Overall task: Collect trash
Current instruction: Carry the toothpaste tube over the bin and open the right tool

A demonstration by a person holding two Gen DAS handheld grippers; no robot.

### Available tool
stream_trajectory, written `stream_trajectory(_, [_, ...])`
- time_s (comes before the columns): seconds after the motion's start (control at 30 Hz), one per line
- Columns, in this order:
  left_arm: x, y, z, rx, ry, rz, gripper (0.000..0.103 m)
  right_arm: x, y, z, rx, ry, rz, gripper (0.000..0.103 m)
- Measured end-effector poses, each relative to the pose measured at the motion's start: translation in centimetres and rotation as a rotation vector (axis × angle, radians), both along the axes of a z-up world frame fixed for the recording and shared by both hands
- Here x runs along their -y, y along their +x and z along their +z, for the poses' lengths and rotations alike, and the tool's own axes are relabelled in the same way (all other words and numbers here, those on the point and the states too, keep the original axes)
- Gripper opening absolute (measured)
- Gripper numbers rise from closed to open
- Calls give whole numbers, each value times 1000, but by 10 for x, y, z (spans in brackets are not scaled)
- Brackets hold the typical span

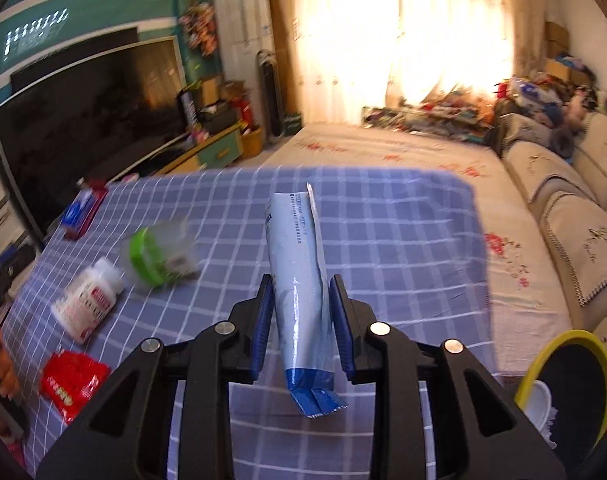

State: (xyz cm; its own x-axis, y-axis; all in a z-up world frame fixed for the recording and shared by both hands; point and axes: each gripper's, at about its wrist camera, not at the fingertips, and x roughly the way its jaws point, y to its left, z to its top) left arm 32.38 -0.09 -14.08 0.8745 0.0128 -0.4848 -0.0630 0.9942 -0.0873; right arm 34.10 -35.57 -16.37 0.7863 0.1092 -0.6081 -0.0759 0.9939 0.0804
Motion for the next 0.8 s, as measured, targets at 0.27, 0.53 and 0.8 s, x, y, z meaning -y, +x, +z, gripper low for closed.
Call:
stream_trajectory(0.27, [4,-1,2,5,8,-15,95,101,-17,30,85,46,-342,28])
stream_trajectory(0.53, [11,-4,2,-6,-7,-58,95,167,-31,33,61,63,-495,28])
stream_trajectory(0.8, [22,-6,4,-14,1,-97,95,238,-92,19,-51,81,-629,30])
